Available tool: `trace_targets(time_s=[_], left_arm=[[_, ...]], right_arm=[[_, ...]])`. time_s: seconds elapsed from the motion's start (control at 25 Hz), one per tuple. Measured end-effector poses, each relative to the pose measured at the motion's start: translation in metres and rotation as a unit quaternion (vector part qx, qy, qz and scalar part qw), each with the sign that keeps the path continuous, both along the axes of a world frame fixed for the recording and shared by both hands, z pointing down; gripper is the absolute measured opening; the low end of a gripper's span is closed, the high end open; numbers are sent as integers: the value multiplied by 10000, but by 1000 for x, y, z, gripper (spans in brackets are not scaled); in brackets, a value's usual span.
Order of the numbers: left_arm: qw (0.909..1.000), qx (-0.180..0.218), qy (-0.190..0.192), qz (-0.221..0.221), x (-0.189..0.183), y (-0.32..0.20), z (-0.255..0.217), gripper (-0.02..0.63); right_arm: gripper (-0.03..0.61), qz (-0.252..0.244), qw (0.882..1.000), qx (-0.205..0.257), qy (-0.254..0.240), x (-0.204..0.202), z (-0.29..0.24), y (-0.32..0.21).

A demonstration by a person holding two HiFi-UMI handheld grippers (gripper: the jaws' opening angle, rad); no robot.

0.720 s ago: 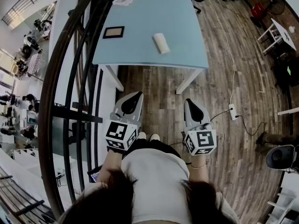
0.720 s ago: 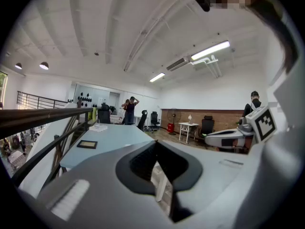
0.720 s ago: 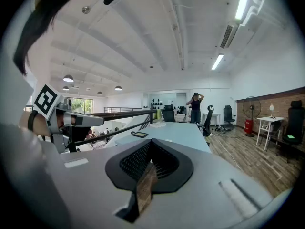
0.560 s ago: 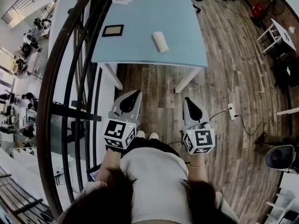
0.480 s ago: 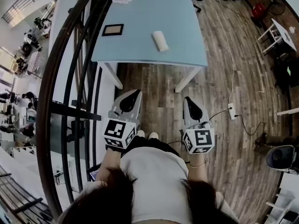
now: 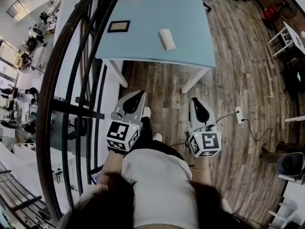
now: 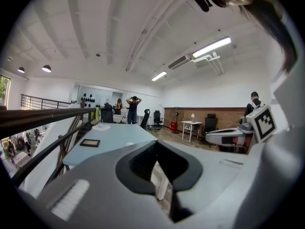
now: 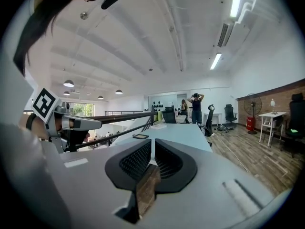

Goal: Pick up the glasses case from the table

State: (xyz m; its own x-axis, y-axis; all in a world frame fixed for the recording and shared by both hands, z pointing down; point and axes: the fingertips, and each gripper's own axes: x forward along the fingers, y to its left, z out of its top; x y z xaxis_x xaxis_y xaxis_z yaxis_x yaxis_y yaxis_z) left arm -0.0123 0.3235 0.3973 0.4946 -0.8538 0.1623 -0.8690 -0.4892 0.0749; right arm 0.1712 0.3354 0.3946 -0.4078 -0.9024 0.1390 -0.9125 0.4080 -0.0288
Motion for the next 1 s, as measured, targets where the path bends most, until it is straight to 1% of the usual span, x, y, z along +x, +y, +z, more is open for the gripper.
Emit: trace_targets(time_s=[0.24,0.36,0.56,0.8,1.0], left_arm=[[10000,-24,45,-8,-4,-34,2,57],[10000,-49,73,26,-6,-59,3,57],[9998,-92,175,59,-13,-115,5,57],[9998,-51,174,121,-28,-183,-5,57],[9996,-44,205,177,-45,-229,-7,57]], right_arm=[[9,-15,10000,15,-17,-5,-1,-31],[44,-50,10000,8,-39,-9,-4,-54],[81,-108,9999,19,-5,-21,-9,-111],[122,-194,9998,-29,-7,-43,-17,-178],[147,-118,9999,-109,30,-56,-16,-223]])
